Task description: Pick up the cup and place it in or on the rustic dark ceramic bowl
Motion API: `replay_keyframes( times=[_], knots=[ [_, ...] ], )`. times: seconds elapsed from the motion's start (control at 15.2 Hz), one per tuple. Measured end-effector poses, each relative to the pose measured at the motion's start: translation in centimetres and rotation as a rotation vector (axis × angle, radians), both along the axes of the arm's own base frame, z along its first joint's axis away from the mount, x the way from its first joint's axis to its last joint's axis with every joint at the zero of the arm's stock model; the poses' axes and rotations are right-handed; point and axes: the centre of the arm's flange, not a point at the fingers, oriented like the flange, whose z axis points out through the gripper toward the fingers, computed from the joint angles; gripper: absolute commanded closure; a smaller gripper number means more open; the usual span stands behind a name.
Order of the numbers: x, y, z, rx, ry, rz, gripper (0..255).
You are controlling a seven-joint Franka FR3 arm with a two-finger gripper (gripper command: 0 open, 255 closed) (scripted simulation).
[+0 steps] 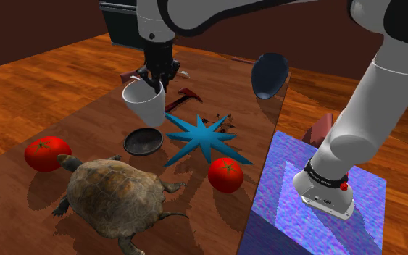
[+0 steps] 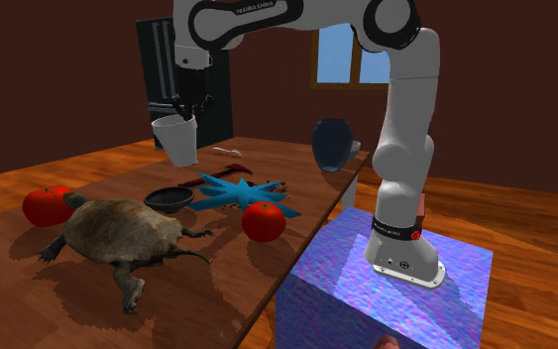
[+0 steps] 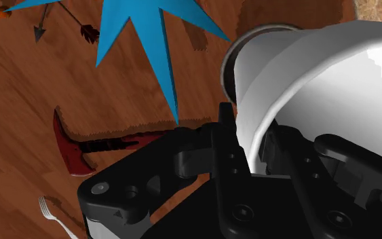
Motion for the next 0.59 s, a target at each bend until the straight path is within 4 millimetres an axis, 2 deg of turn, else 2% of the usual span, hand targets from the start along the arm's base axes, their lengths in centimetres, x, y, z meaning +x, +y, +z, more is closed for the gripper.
replay_keyframes(
  times=[0.33,0.46,0.59],
  knots=[
    [6.2,1.4,1.4,0.001,0.0,0.002,255],
    [7.5,1.5,0.8,0.0,0.0,-0.001,255],
    [7.8,1.5,-0.3,-0.001,0.0,-0.002,255]
  ],
)
